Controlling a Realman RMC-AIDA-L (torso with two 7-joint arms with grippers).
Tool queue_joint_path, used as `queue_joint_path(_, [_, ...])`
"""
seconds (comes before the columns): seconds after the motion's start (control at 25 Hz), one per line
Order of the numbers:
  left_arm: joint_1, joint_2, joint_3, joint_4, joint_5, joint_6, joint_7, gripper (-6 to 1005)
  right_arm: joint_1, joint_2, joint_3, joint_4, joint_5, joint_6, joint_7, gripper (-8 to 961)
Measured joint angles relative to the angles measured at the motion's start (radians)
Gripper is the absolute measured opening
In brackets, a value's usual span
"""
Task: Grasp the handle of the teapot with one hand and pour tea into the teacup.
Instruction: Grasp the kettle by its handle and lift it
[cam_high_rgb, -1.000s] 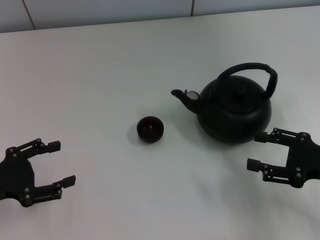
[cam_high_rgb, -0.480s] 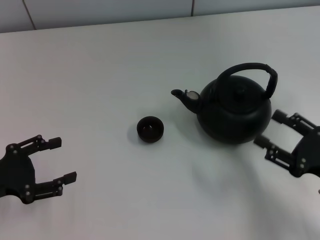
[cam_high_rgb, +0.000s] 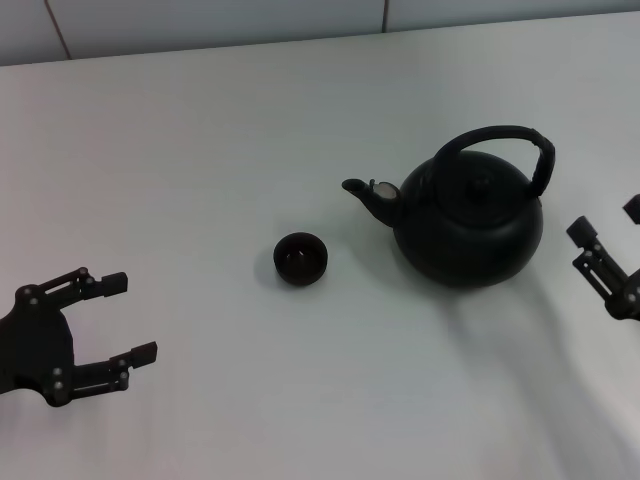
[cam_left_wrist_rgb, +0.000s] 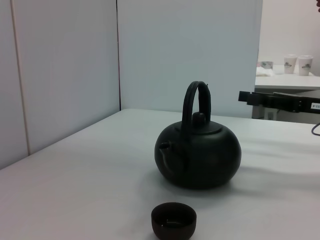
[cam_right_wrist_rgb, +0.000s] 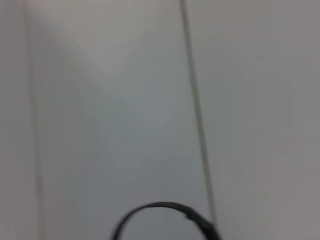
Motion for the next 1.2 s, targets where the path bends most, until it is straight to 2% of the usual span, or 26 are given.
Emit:
queue_joint_path(0.12, [0.001, 0.001, 0.000, -0.001, 0.000, 0.003, 0.000, 836, -0.014, 0.001, 0.038, 0.047, 0.000, 0.027, -0.047, 712])
queue_joint_path(0.2, [0.002, 0.001, 0.000, -0.001, 0.000, 0.004, 0.000, 836, -0.028, 0.002, 0.068, 0.122, 0.004, 0.072, -0.135, 711])
queue_joint_path(0.48, [0.007, -0.002, 0.000, 0.004, 0.000, 0.009, -0.001, 836, -0.024, 0.004, 0.073, 0.183, 0.016, 0.124, -0.202, 710])
queue_joint_path(1.2, [0.007, -0.004, -0.013, 0.002, 0.000, 0.009, -0.001, 835, 0.114, -0.001, 0.097, 0.183, 0.054, 0.269, -0.205, 708])
